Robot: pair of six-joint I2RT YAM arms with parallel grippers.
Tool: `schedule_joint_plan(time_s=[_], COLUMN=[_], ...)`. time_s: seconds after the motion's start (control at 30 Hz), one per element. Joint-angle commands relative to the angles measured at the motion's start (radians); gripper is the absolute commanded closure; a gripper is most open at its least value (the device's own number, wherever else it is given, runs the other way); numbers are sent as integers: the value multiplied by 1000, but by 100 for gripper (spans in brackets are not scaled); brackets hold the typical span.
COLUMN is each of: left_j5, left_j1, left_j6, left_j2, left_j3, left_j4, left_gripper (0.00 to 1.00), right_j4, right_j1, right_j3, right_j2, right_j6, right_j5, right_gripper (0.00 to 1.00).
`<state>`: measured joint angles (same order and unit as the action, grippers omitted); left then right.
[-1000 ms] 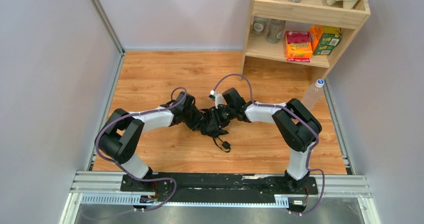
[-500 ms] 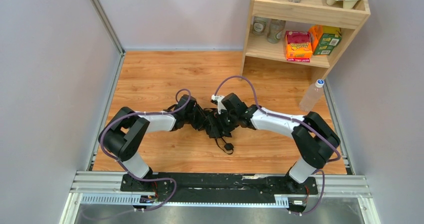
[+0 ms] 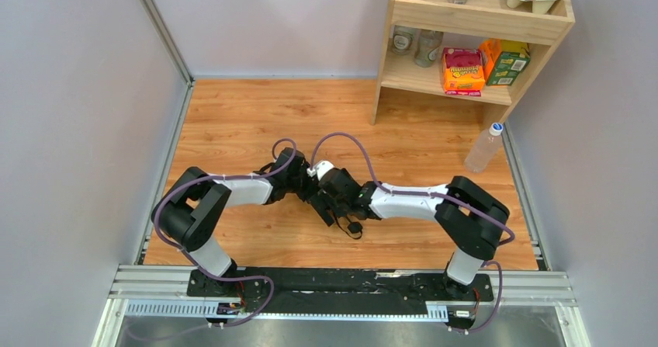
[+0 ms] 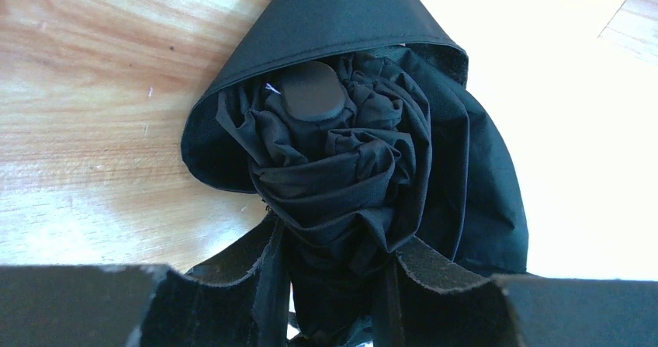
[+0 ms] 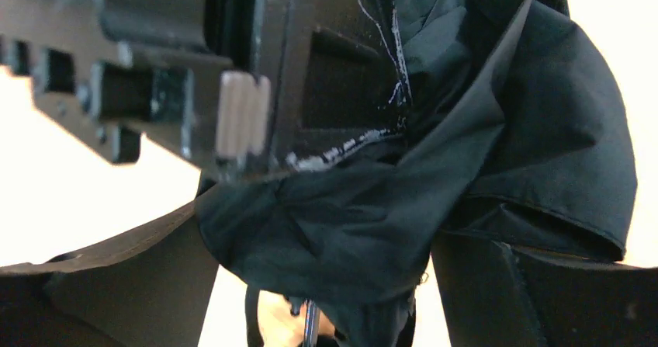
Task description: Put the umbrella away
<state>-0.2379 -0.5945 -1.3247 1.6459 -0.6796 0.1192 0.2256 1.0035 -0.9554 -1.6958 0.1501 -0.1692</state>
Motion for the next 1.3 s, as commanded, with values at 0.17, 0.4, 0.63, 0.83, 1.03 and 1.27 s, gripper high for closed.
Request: schedule_joint_plan(time_s=[0.17, 0.4, 0.63, 0.83, 1.03, 1.27], left_j5=[169, 144, 176, 172, 123, -208], left_j1=[-1, -1, 1, 4, 39, 98], left_j6=[79, 180, 358, 599, 711, 725], left_j2=[14, -121, -470, -774, -908, -761], left_j3=[66, 43, -30, -80, -77, -78], left_j4=[-319, -285, -348, -415, -448, -227], left_gripper=[99, 91, 38, 27, 23, 18], right_j4=[-143, -212, -383, -480, -476, -335], right_j1=[20, -54, -132, -178, -210, -233], right_j3=[17, 122, 265, 372, 428, 409], right_j2=[-73, -67, 62, 229, 442, 634], right_j6=[23, 48, 65, 66, 26, -29], right_j5=[-282, -135, 108, 260, 342, 437], right_gripper=[57, 100, 100, 100, 100, 100])
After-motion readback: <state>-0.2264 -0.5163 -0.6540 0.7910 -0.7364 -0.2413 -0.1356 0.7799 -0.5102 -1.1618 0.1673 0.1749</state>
